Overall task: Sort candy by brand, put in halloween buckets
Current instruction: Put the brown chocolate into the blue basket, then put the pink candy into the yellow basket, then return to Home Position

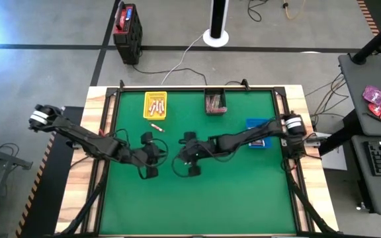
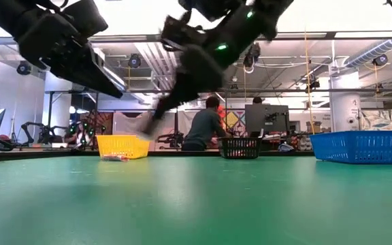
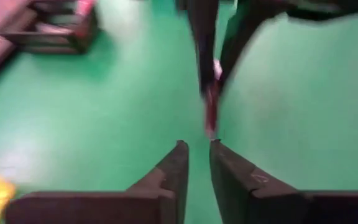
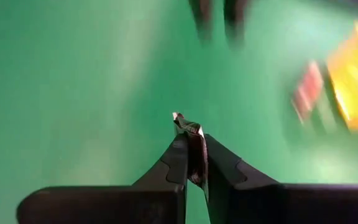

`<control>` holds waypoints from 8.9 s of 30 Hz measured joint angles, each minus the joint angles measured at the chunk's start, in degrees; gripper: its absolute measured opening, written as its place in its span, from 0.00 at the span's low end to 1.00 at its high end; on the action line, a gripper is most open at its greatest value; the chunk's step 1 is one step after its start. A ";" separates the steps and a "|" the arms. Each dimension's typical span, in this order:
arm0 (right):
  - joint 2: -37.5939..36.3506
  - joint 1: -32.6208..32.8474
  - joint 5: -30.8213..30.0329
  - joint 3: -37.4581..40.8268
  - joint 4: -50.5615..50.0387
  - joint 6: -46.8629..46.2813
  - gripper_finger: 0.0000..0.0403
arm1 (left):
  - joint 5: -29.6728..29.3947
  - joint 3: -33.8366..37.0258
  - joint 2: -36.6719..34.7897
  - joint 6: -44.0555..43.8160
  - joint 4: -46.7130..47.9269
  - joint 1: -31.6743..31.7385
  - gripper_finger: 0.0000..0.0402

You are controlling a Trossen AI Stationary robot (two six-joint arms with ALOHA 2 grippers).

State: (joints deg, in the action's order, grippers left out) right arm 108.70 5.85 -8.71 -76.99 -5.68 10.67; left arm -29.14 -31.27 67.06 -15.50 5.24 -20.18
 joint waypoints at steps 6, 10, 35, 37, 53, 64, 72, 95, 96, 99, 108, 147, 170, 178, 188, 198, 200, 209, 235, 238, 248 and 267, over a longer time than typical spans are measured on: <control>-10.52 -2.53 -20.46 -3.43 -46.19 -17.34 0.04 | -6.43 0.00 -2.38 1.87 2.35 0.04 0.24; -18.06 -7.19 -22.44 -1.18 -62.16 -42.28 0.04 | -7.89 0.00 -2.41 4.47 1.56 0.04 0.27; -26.88 -15.47 -18.39 13.92 -67.94 -68.28 0.43 | 5.79 -0.91 -0.63 2.95 2.00 6.27 0.27; -26.88 -14.98 -19.10 13.63 -64.89 -66.26 0.45 | 7.50 -2.18 -0.10 5.33 3.34 8.52 0.27; -26.90 -13.59 -19.80 14.26 -50.03 -57.25 0.48 | 16.01 -4.77 11.26 31.71 13.80 27.32 0.27; -26.89 -13.60 -19.81 15.54 -48.85 -56.64 0.48 | 12.80 -12.03 22.36 39.57 20.64 32.43 0.27; -26.88 -13.60 -19.82 15.79 -48.82 -56.09 0.48 | 12.25 -16.22 26.61 40.55 24.63 33.95 0.27; -26.88 -13.60 -19.36 19.19 -46.80 -55.98 0.48 | 16.28 -17.04 25.80 43.40 27.76 35.67 0.22; -26.88 -13.60 -19.35 19.19 -46.51 -55.92 0.48 | 16.28 -17.01 25.99 43.29 27.62 35.67 0.22; -26.88 -13.58 -19.29 19.19 -45.90 -55.72 0.48 | 16.21 -17.00 26.98 43.01 27.42 35.65 0.21; -26.88 -13.46 -18.01 19.19 -45.85 -55.07 0.48 | 18.32 -17.16 28.46 41.97 27.83 35.65 0.19; -20.27 1.76 -14.81 36.95 47.72 -6.85 0.48 | 41.30 -17.66 7.59 15.79 -7.44 26.28 0.00; -12.80 2.66 -19.70 25.62 46.18 -2.83 0.08 | 38.86 -17.59 12.63 15.34 -16.99 24.12 0.00; -12.92 2.64 -19.91 25.62 45.49 -4.13 0.08 | 39.10 -17.63 11.33 15.13 -17.02 24.15 0.13; -12.46 -1.27 -18.37 23.69 44.86 -7.62 0.08 | 27.42 -22.68 3.70 23.06 -0.89 24.94 0.44; 0.26 -11.48 -4.99 6.79 44.88 -7.80 0.08 | 26.50 -27.07 -9.41 20.15 11.75 24.79 0.47; 4.17 -12.93 -4.31 2.37 45.00 -7.68 0.08 | 25.46 -26.05 -12.09 19.12 12.76 24.65 0.47; 16.90 -18.15 0.13 -12.06 44.50 -11.56 0.08 | 24.47 -23.58 -18.84 17.74 13.89 24.11 0.47; 30.09 -19.77 -1.74 -38.65 14.94 -15.79 0.35 | 23.07 -21.84 -19.16 17.98 14.85 24.09 0.47; 26.96 -19.77 -1.78 -37.84 9.08 -13.86 0.39 | 23.05 -21.84 -18.87 17.74 15.76 24.09 0.47; 4.66 -13.62 0.29 -9.65 10.92 -10.02 0.42 | 36.27 -11.21 -17.82 14.11 3.71 22.61 0.47; -40.33 -4.93 -3.37 48.68 48.69 -7.13 0.34 | 49.33 15.48 -53.22 13.47 -16.42 32.46 0.47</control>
State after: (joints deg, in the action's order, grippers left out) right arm 68.38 0.93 -12.09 -28.31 43.01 3.55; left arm 20.19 -15.79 13.84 -2.03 -11.19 12.27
